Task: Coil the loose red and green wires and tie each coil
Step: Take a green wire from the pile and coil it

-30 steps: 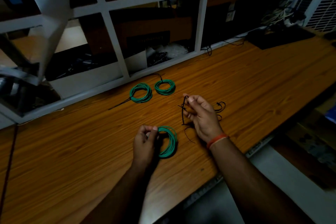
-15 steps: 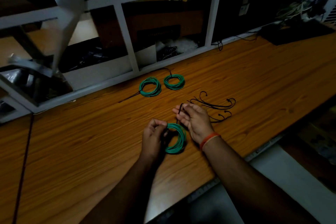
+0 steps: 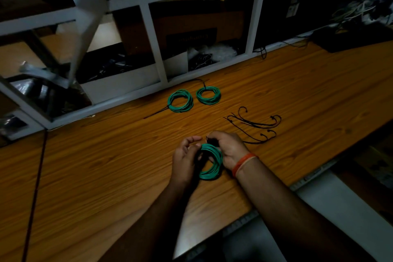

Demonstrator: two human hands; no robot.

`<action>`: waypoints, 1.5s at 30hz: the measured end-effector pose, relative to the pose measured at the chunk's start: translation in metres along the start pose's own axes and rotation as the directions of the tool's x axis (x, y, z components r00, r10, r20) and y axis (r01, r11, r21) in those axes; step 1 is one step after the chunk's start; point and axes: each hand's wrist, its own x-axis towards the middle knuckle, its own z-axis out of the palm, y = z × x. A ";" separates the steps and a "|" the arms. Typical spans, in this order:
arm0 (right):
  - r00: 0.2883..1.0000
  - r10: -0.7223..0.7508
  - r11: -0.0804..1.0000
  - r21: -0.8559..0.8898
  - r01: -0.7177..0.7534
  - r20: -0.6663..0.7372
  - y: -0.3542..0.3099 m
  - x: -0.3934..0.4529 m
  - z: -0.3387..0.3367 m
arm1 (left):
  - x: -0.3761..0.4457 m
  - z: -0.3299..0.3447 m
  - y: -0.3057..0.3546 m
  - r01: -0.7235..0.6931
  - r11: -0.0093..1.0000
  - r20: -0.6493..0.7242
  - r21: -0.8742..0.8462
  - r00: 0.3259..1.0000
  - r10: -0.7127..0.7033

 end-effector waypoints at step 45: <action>0.405 -0.610 -0.110 -0.579 0.808 0.681 0.042 -0.007 -0.050 | 0.031 -0.001 0.019 0.384 0.897 -0.139 0.217 0.922 -0.361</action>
